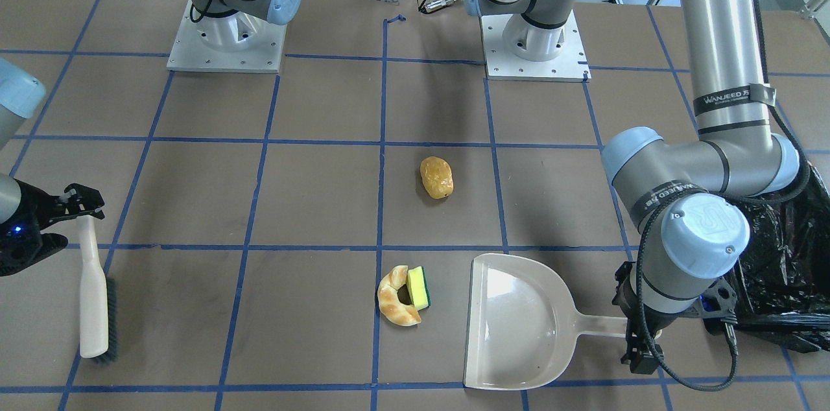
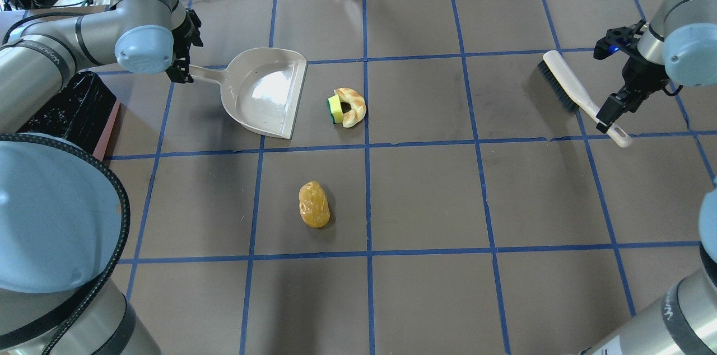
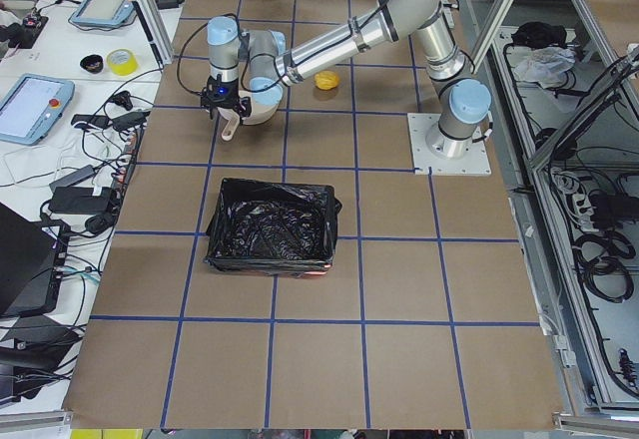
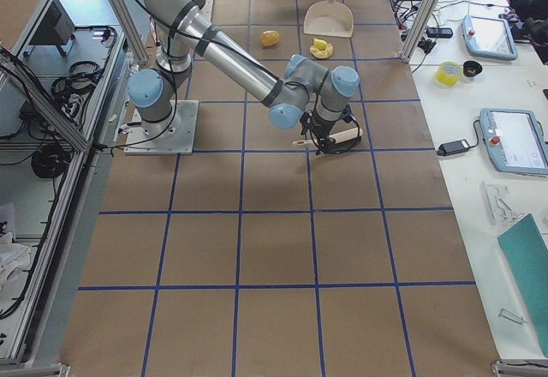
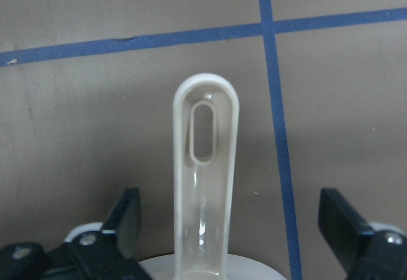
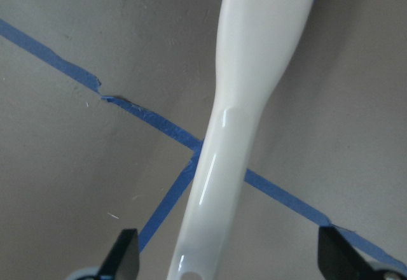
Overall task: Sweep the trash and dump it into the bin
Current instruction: 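Grasp the white-handled brush with the right gripper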
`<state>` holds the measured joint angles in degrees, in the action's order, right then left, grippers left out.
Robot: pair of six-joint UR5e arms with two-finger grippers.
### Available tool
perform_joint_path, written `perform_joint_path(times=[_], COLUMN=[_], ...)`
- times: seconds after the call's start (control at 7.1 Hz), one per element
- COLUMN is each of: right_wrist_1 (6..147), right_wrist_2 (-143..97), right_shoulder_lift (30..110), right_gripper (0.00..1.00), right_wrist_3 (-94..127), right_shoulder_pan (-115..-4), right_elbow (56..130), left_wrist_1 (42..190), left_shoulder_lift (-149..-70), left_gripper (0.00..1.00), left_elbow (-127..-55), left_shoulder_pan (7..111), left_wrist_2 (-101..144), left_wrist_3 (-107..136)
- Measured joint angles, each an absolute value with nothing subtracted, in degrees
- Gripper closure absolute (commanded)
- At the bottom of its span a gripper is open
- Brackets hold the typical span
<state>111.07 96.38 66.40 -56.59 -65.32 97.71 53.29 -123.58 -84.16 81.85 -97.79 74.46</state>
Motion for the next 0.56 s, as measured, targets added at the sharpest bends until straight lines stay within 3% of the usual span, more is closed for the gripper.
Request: perform_joint_path(times=[0.14,0.42,0.56], right_wrist_1=[111.1,111.0,111.5], right_wrist_2=[96.9,97.2,97.3], right_shoulder_lift=[66.7,67.9,68.2], right_gripper=[0.08,0.23,0.41], right_wrist_3=[-56.8,-56.8,-56.6], right_shoulder_pan=[-65.3,-65.4,-65.5], right_elbow=[98.7,100.0,100.8], left_wrist_1=[53.3,53.3,53.3], left_shoulder_lift=[-124.2,-125.0,-125.2], left_gripper=[0.08,1.0,1.0], left_elbow=[-84.3,-84.4,-84.3], left_shoulder_pan=[81.8,81.8,81.8], left_wrist_2=[-98.2,-98.3,-98.2], left_wrist_3=[74.9,75.3,75.5])
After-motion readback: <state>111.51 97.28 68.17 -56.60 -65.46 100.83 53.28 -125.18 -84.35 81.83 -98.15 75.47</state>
